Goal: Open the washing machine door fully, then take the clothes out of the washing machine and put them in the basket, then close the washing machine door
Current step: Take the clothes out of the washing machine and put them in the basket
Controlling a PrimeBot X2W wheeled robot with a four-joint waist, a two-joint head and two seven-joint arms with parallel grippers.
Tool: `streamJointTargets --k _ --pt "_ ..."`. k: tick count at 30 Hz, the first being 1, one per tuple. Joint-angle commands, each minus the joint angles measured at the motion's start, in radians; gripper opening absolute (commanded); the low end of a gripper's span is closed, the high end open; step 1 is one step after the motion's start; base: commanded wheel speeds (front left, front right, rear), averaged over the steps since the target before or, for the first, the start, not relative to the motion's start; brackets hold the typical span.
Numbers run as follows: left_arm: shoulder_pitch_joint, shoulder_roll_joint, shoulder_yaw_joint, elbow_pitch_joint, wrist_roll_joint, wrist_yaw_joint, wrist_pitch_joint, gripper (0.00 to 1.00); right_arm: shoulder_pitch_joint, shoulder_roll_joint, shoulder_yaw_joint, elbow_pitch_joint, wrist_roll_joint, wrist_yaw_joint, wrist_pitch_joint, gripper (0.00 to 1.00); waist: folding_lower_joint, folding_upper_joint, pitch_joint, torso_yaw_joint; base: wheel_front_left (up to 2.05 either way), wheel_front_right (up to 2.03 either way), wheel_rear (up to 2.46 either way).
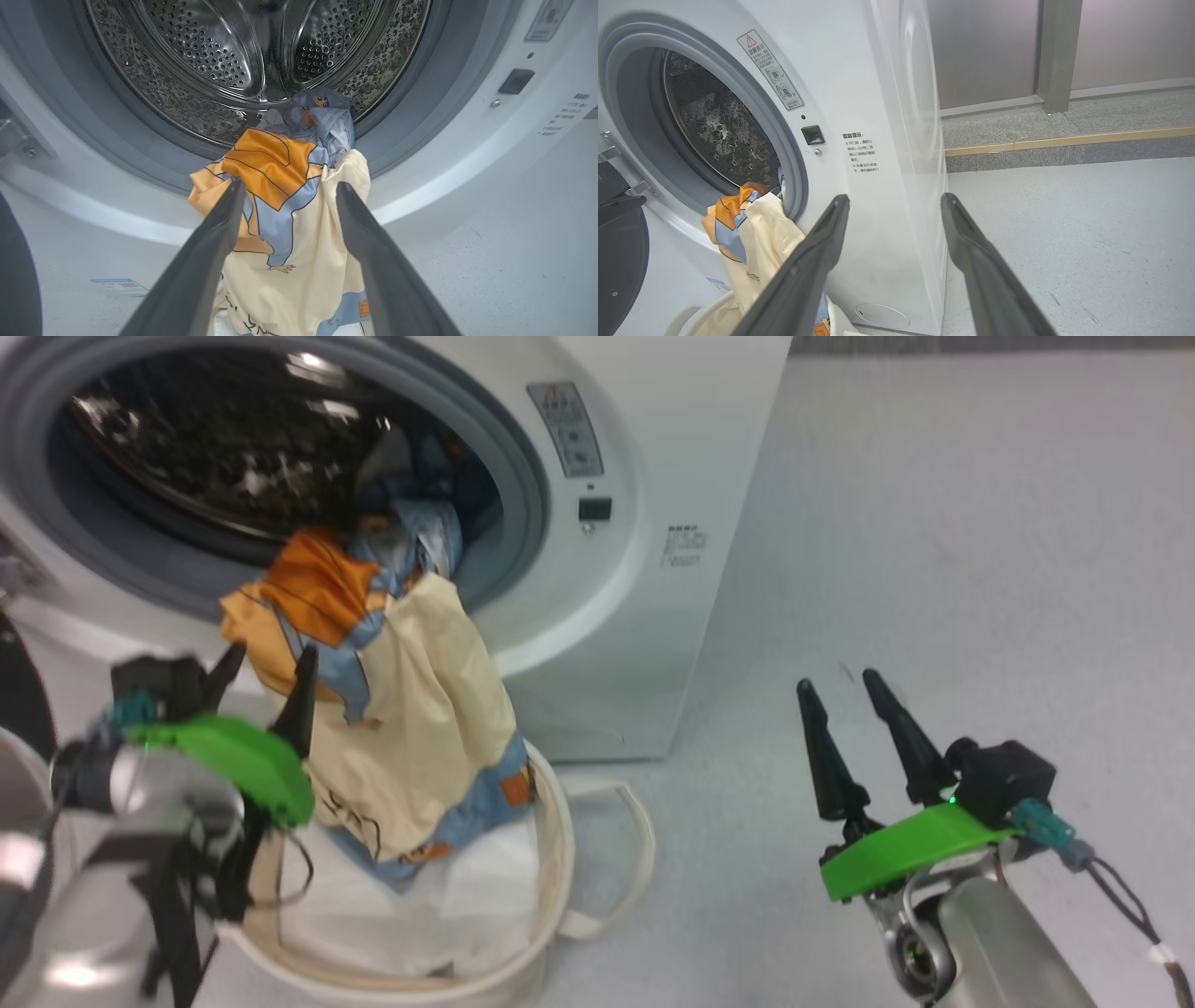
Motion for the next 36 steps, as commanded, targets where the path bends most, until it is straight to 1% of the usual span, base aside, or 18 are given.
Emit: streamJointTargets --k 1,5,8,11,16,19,25,30,32,33,34,35,36 --pt "-0.091 0.023 0.030 0.019 0.009 -0.017 0.002 1.00 -0.041 0.005 0.010 -0.044 0.000 0.006 -0.005 1.00 0.0000 0.0000 0.056 -0.013 0.00 0.00 0.00" --pt "-0.208 -0.003 0.016 0.139 0.007 -0.065 0.016 1.00 -0.058 0.005 0.002 -0.069 0.001 0.006 -0.005 1.00 0.0000 0.0000 0.124 -0.024 0.00 0.00 0.00" --pt "-0.286 -0.013 0.008 0.223 0.013 -0.092 0.004 1.00 -0.072 0.005 0.004 -0.085 0.008 0.006 -0.005 1.00 0.0000 0.0000 0.168 -0.039 0.00 0.00 0.00" --pt "-0.349 -0.016 0.004 0.301 0.023 -0.107 -0.026 1.00 -0.083 0.005 0.007 -0.097 0.016 0.006 -0.005 1.00 0.0000 0.0000 0.202 -0.058 0.00 0.00 0.00" --pt "-0.429 -0.033 -0.017 0.418 0.034 -0.134 -0.038 1.00 -0.090 0.005 -0.001 -0.108 0.021 0.006 -0.005 1.00 0.0000 0.0000 0.243 -0.076 0.00 0.00 0.00" --pt "-0.457 -0.037 -0.026 0.456 0.037 -0.143 -0.040 1.00 -0.093 0.005 -0.002 -0.113 0.023 0.006 -0.005 1.00 0.0000 0.0000 0.258 -0.081 0.00 0.00 0.00" --pt "-0.520 -0.068 -0.038 0.549 0.021 -0.163 -0.026 1.00 -0.100 0.005 -0.003 -0.124 0.030 0.006 -0.005 1.00 0.0000 0.0000 0.292 -0.085 0.00 0.00 0.00" --pt "-0.545 -0.082 -0.050 0.605 0.017 -0.171 -0.036 1.00 -0.102 0.005 -0.003 -0.132 0.037 0.006 -0.005 1.00 0.0000 0.0000 0.309 -0.087 0.00 0.00 0.00" --pt "-0.549 -0.085 -0.072 0.621 0.032 -0.173 -0.041 1.00 -0.102 0.005 -0.004 -0.133 0.037 0.006 -0.005 1.00 0.0000 0.0000 0.312 -0.086 0.00 0.00 0.00" --pt "-0.550 -0.086 -0.078 0.627 0.035 -0.174 -0.045 0.98 -0.103 0.005 -0.004 -0.134 0.038 0.006 -0.005 1.00 0.0000 0.0000 0.313 -0.085 0.00 0.00 0.00" --pt "-0.553 -0.087 -0.080 0.632 0.034 -0.175 -0.051 0.42 -0.104 0.005 -0.005 -0.135 0.039 0.006 -0.005 1.00 0.0000 0.0000 0.314 -0.084 0.00 0.00 0.00" --pt "-0.554 -0.086 -0.086 0.637 0.038 -0.175 -0.058 0.13 -0.105 0.005 -0.006 -0.135 0.039 0.006 -0.005 1.00 0.0000 0.0000 0.314 -0.083 0.00 0.00 0.00" --pt "-0.554 -0.086 -0.096 0.642 0.046 -0.176 -0.063 0.00 -0.106 0.005 -0.008 -0.135 0.038 0.006 -0.005 1.00 0.0000 0.0000 0.312 -0.081 0.00 0.00 0.00"
